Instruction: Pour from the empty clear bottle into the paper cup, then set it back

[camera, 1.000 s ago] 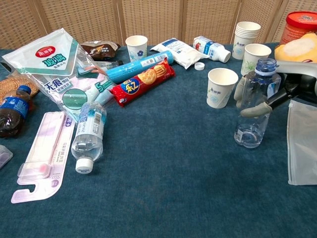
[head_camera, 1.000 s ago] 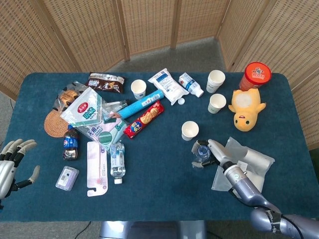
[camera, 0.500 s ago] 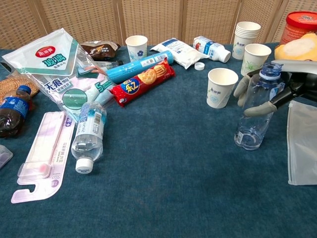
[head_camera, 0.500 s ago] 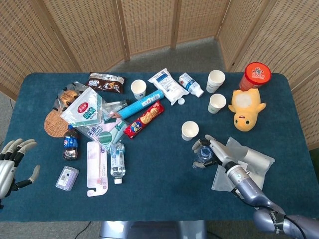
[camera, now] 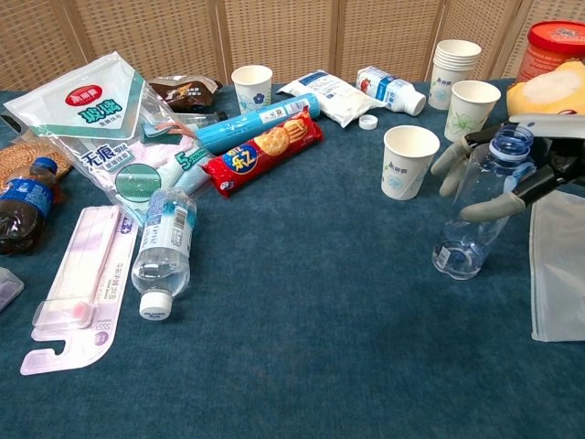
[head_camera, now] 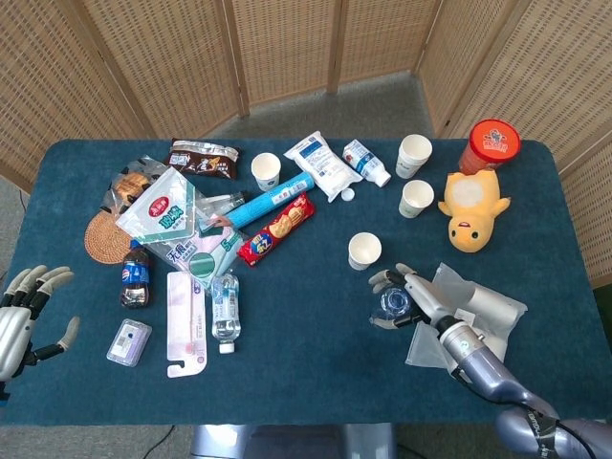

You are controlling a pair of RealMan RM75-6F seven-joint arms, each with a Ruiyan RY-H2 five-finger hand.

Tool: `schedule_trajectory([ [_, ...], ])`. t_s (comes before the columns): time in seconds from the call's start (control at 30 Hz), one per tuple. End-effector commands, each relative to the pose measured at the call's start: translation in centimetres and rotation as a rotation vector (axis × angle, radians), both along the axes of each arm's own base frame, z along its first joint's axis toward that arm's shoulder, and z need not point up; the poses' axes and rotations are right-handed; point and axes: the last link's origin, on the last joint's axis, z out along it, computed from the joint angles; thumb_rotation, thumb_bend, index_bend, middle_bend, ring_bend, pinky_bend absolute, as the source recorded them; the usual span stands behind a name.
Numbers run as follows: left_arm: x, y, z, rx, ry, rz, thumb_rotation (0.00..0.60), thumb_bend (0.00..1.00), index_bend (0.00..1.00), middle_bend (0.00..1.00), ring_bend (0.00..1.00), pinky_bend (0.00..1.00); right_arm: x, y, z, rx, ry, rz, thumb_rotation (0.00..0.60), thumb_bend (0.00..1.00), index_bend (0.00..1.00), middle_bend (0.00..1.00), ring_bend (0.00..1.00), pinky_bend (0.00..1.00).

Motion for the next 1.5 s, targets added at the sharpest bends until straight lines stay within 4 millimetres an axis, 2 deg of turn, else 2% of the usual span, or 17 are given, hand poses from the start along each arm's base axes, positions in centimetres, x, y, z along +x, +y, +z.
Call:
schedule_trajectory([
  [0.03,0.0,0.0,0.0,0.0,0.0,-0.001,0.33,0.49,0.15,0.17,0.09,0.04,0.1,0.1,0.1,0.006,0.001,0.007,0.499,0.2,0.21,0.32,0.21,0.0],
  [0.27,0.1,0.0,0.0,0.0,0.001,-0.005,0.332,0.49,0.15,0.17,0.09,0.05,0.2,0.2,0.6,0.023,0.011,0.034,0.386,0.2,0.08,0.24,0.12,0.0],
  [0.4,0.2,0.0,0.0,0.001,-0.001,-0.006,0.329,0.49,0.15,0.17,0.09,0.04,0.3,0.2,1.2,0.022,0.009,0.041,0.364,0.2,0.06,0.23,0.11,0.0],
  [0.83,0.0,0.1,-0.1,-0.001,-0.003,-0.003,0.33,0.49,0.15,0.17,0.09,0.05,1.5,-0.3,3.2,-0.01,0.004,0.047,0.365,0.2,0.06,0.23,0.11,0.0],
  [1.1,-0.1,0.1,0.0,0.003,-0.003,-0.004,0.329,0.49,0.15,0.17,0.09,0.05,2.0,-1.4,5.9,-0.069,-0.034,0.022,0.368,0.2,0.07,0.23,0.11,0.0],
  [1.33,0.1,0.2,0.1,0.01,-0.003,-0.006,0.329,0.49,0.15,0.17,0.09,0.05,1.3,-2.7,8.1,-0.134,-0.072,-0.035,0.386,0.19,0.09,0.23,0.11,0.0],
  [1.4,0.2,0.2,0.1,0.007,-0.001,-0.004,0.328,0.49,0.15,0.17,0.09,0.05,0.8,-3.0,8.5,-0.151,-0.079,-0.055,0.4,0.2,0.11,0.24,0.11,0.0],
  [1.5,0.2,0.3,0.0,0.004,-0.001,-0.003,0.329,0.49,0.15,0.17,0.09,0.04,-0.2,-3.5,8.9,-0.18,-0.075,-0.084,0.468,0.19,0.14,0.24,0.11,0.0],
])
